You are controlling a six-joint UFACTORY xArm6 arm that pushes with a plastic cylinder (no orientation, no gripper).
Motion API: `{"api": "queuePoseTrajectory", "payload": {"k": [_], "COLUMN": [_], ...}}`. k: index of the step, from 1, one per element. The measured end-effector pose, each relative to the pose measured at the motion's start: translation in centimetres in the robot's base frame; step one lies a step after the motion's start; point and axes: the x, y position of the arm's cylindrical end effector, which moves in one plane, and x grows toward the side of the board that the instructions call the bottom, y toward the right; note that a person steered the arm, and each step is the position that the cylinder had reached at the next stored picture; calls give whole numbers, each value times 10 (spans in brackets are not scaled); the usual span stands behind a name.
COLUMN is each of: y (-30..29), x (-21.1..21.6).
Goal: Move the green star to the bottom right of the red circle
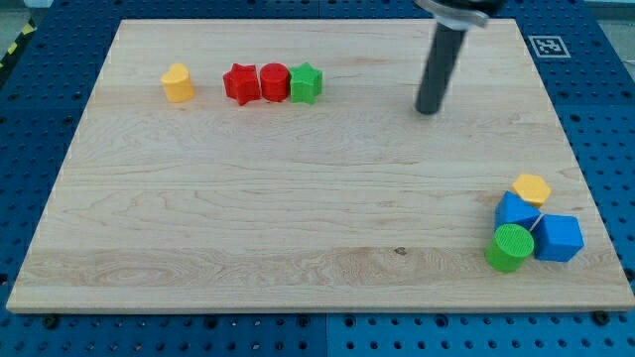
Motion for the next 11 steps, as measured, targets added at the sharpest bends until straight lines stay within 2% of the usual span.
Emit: {"api": "queuePoseTrajectory", "payload": {"k": [1, 3, 4, 6, 7, 9, 10, 11], "y": [-4, -84, -95, -189, -177, -100, -88, -92], "x": [-4, -54, -54, -67, -65, 0, 18, 14]}}
